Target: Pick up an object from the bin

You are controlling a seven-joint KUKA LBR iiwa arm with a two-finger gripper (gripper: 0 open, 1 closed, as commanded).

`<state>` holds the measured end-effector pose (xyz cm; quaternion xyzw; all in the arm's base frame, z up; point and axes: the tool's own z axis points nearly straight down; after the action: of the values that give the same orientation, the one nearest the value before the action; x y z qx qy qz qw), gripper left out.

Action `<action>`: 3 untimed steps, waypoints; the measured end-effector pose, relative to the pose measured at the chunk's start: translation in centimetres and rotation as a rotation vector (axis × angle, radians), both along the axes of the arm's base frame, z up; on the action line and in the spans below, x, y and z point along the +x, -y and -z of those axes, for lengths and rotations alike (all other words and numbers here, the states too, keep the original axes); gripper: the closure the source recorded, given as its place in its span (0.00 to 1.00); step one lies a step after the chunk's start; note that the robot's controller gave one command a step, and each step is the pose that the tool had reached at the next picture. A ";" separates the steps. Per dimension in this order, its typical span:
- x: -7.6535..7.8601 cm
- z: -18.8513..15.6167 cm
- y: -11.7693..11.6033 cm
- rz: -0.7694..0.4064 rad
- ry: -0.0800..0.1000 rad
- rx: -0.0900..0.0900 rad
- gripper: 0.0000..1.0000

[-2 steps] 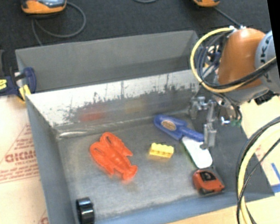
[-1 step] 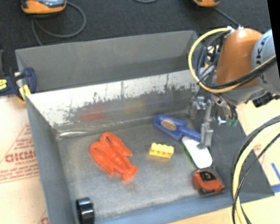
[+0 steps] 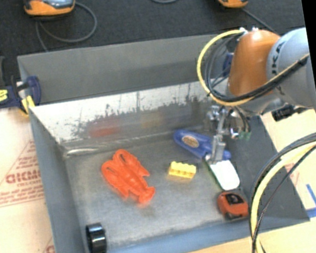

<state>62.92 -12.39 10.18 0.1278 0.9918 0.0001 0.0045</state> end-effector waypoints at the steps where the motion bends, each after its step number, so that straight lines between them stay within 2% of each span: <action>1: -1.0 2.7 0.4 0.133 -0.004 0.002 0.00; 2: 0.0 3.1 -1.7 0.161 -0.004 0.000 1.00; 3: 0.0 3.1 -1.7 0.160 -0.004 0.000 1.00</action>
Offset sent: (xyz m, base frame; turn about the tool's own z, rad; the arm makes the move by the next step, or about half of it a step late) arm -0.0013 0.0186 -0.0318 0.1654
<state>62.91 -10.67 7.11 0.2067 0.9784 -0.0007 0.0026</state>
